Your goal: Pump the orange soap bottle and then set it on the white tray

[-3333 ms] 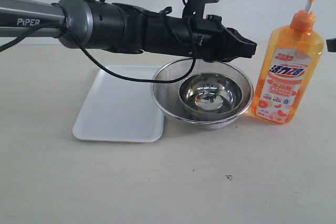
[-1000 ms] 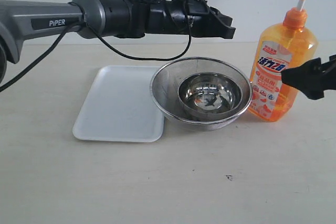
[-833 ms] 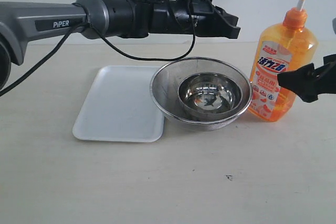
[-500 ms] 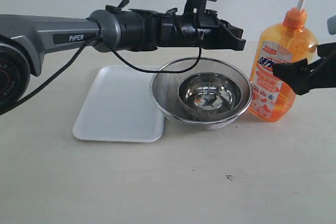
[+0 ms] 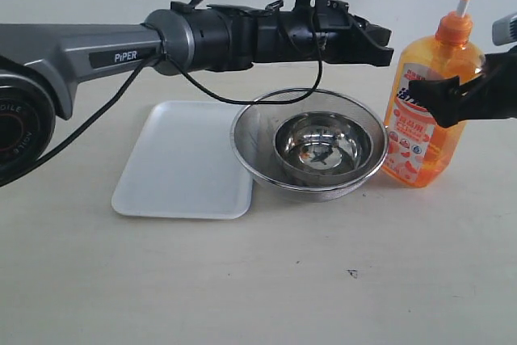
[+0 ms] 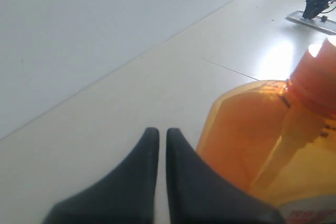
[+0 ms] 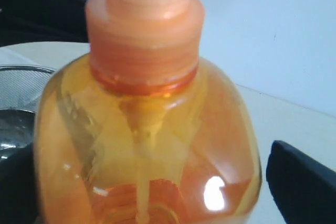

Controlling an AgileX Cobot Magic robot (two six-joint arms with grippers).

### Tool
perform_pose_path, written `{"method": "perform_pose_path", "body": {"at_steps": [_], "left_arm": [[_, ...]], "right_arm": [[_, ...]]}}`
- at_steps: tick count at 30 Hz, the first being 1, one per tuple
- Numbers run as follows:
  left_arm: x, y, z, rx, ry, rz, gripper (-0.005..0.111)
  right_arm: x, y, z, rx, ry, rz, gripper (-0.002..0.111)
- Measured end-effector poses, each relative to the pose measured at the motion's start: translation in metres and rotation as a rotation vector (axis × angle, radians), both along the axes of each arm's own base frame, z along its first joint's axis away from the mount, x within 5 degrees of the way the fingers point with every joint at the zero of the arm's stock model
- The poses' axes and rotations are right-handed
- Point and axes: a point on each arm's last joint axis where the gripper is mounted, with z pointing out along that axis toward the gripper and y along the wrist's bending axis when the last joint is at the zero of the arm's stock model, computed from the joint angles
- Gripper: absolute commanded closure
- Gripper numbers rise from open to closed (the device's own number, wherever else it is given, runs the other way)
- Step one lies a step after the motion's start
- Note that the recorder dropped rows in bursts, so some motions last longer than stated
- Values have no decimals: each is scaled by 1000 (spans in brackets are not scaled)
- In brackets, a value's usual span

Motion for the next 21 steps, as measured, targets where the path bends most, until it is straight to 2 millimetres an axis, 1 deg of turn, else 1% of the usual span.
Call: {"method": "perform_pose_path", "body": {"at_steps": [1,4,11,15,16,18,19,21], "left_arm": [[-2,-3,0,0,-2,-9,102],[-6,-7,-1,4,-8,-22,102],[-7,-11,-10,12,4,-32,102],[-8,-12,-10,13,5,-34,102],[-8,-12,-10,13,5,-36,102],[-10,-14,-10,13,5,-40,102],[-11,-15,-10,13,5,-42,102],[-12,-17,-10,13,5,-47,102]], "right_arm": [[1,0,-3,7,11,-2,4],[1,0,-3,17,14,-4,4],[1,0,-2,31,14,-3,4],[1,1,-1,67,19,-9,6],[1,1,-1,79,24,-14,10],[1,1,-1,99,35,-19,24],[1,1,-1,103,37,-20,35],[1,4,-1,109,38,-9,62]]}}
